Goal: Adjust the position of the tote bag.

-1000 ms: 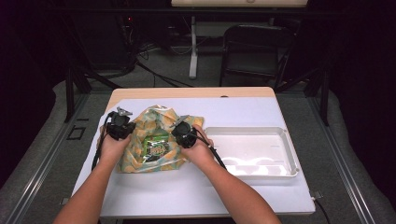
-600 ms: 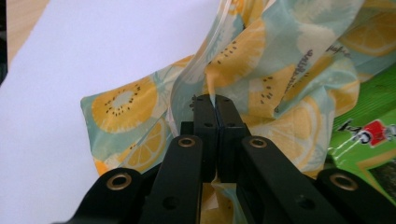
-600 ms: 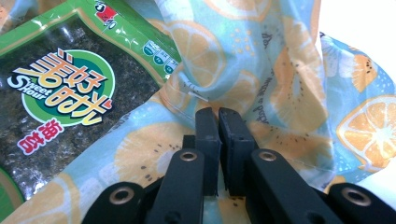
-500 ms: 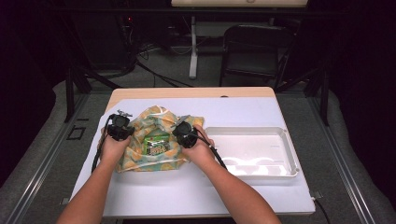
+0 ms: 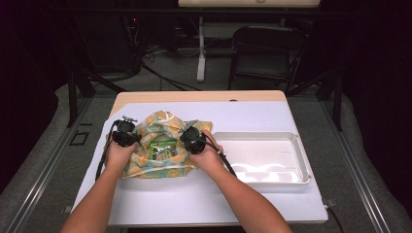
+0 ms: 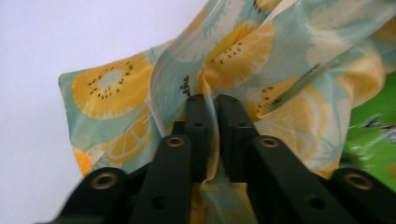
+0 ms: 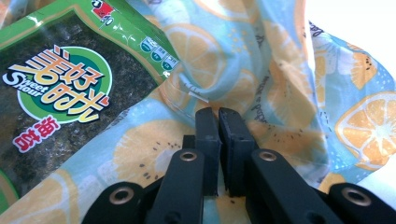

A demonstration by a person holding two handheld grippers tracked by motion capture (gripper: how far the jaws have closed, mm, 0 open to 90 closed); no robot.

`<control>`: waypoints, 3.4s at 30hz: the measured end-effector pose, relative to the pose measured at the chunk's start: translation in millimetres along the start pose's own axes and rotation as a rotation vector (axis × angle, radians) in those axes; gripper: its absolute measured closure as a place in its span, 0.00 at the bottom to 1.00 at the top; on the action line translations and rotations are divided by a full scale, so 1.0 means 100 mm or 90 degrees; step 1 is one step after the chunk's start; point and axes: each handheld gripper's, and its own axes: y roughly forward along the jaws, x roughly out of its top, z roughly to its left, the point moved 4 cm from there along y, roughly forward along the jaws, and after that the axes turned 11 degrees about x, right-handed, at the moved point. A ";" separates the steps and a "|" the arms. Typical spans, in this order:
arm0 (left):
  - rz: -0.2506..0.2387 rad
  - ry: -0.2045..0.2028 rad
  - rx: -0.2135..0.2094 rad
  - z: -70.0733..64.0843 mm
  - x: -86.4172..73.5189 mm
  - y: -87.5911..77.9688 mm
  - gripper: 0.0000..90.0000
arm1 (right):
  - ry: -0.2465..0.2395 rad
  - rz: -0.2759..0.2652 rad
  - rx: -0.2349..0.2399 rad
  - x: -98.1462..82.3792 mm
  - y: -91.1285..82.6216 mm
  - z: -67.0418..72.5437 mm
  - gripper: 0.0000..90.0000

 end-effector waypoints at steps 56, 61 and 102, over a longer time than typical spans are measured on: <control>-0.089 -0.047 -0.093 -0.09 -0.07 -0.24 1.00 | 0.013 0.012 -0.018 -0.07 -0.02 -0.08 0.96; -0.076 -0.083 -0.108 -0.04 -0.15 -0.10 1.00 | 0.025 0.012 -0.023 -0.08 -0.04 -0.12 0.97; -0.104 -0.086 -0.124 -0.02 -0.22 -0.06 1.00 | -0.095 -0.081 -0.024 0.28 -0.11 0.27 0.61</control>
